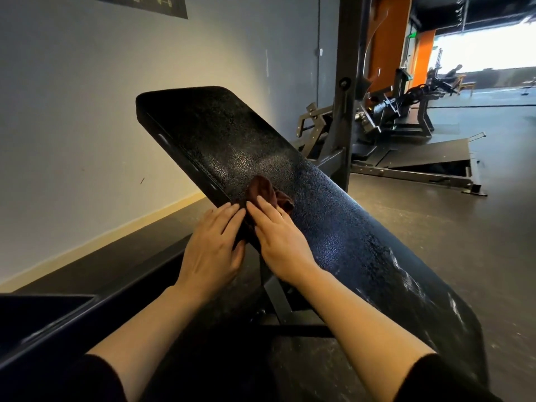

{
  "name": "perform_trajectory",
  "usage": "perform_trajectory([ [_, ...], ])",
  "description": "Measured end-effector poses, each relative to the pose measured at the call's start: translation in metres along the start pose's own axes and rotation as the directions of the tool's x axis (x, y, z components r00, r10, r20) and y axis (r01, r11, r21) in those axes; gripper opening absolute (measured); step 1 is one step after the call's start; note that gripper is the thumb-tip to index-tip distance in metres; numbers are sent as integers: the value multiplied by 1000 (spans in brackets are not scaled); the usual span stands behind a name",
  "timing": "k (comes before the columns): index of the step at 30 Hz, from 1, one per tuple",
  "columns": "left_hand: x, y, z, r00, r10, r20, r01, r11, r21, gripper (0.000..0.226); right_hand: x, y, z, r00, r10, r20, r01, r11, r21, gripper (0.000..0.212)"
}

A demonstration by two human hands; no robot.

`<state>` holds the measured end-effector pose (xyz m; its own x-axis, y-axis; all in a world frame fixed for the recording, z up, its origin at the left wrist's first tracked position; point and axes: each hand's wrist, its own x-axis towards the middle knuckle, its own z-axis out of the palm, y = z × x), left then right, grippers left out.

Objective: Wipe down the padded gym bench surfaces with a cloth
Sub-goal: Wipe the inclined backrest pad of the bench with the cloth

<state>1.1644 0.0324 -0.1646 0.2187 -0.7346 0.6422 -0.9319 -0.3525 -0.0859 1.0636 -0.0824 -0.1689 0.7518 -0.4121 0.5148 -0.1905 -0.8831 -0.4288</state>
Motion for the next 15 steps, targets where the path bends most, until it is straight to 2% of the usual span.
perform_trajectory([
  [2, -3, 7, 3, 1000, 15, -9, -15, 999, -28, 55, -39, 21, -9, 1000, 9, -18, -9, 1000, -9, 49],
  [5, -11, 19, 11, 996, 87, 7, -86, 995, -59, 51, -98, 53, -19, 982, 180, -62, -180, 984, -4, 48],
  [8, -17, 27, 13, 989, 141, 43, -139, 989, -49, 54, -89, 46, -15, 957, 280, -82, -282, 959, -21, 46],
  [12, -20, 31, 11, 985, 165, 53, -163, 986, -38, 57, -35, 12, -1, 989, 147, -26, -148, 989, -31, 49],
  [15, -24, 39, 13, 981, 184, 65, -180, 982, -63, 56, -50, 21, -5, 992, 129, -18, -129, 992, -15, 49],
])
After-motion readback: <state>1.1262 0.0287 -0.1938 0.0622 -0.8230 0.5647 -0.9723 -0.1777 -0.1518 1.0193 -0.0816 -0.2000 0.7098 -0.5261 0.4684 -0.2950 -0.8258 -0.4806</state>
